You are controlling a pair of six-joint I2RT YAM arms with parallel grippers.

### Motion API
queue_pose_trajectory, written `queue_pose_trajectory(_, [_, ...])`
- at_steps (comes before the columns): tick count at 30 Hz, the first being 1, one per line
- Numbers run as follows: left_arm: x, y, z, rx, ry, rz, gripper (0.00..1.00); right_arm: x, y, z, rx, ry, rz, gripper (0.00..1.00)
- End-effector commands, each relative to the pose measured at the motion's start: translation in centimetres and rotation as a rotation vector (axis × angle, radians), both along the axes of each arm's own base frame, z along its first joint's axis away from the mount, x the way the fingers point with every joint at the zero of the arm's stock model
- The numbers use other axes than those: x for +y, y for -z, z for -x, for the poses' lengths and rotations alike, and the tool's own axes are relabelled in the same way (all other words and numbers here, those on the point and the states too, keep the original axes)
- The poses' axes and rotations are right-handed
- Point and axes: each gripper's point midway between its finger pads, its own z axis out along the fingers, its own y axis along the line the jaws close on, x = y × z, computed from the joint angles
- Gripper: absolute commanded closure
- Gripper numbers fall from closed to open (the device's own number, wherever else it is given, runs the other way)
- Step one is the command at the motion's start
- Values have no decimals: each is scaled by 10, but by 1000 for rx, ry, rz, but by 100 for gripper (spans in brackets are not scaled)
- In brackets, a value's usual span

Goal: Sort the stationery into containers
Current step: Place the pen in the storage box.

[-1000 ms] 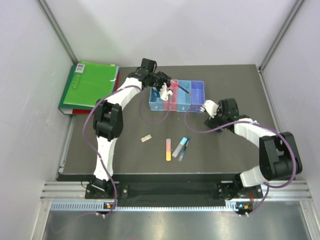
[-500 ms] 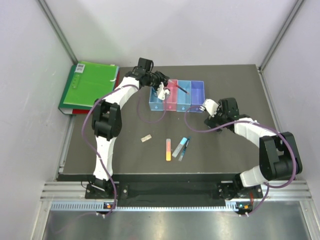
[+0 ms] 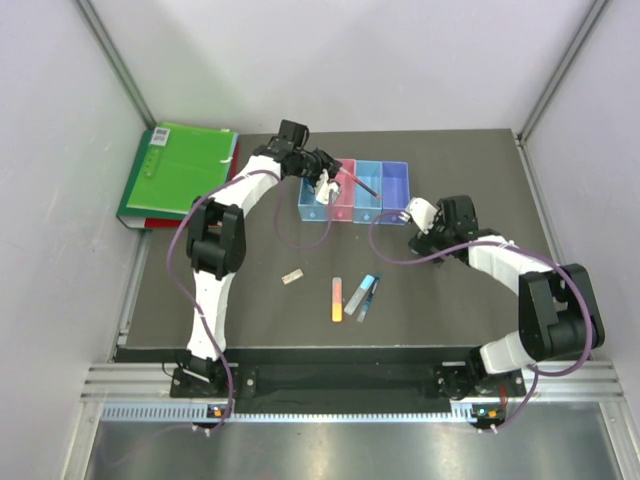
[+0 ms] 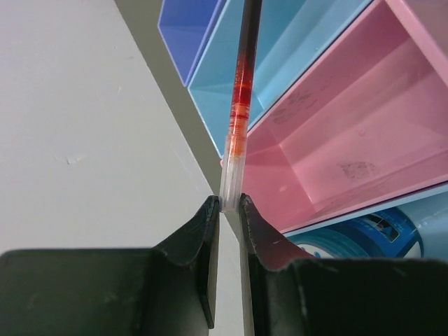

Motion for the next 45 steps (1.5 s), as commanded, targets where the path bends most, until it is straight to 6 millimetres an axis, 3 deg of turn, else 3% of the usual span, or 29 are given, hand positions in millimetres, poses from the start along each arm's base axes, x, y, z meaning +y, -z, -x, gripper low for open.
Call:
queue_pose_trajectory(1, [-15,-15,2,-384,280,-89,100,4,-29,-21,-92,11,-35,0])
queue_pose_trajectory(6, [-12,-14,-2,-415,271,-82,100,4,-28,-20,-92,13,-35,0])
queue_pose_trajectory(15, [-26,-9,-1,-517,316,10,99,4,-29,-20,-94,13,-35,0])
queue_pose_trajectory(16, [-28,-16,-6,-572,312,29,98,4,-28,-20,-92,13,-35,0])
queue_pose_trajectory(20, [-36,-14,-12,-632,315,86,91,3,-29,-19,-95,14,-37,0])
queue_pose_trajectory(33, [-46,-21,-17,-739,309,179,89,4,-30,-22,-100,12,-36,0])
queue_pose_trajectory(37, [-46,-23,-15,-734,313,176,91,4,-30,-23,-101,11,-37,0])
queue_pose_trajectory(40, [-43,-23,-14,-715,316,157,100,4,-30,-23,-101,12,-36,0])
queue_pose_trajectory(45, [-32,-23,-15,-720,335,129,100,4,-31,-25,-104,15,-38,0])
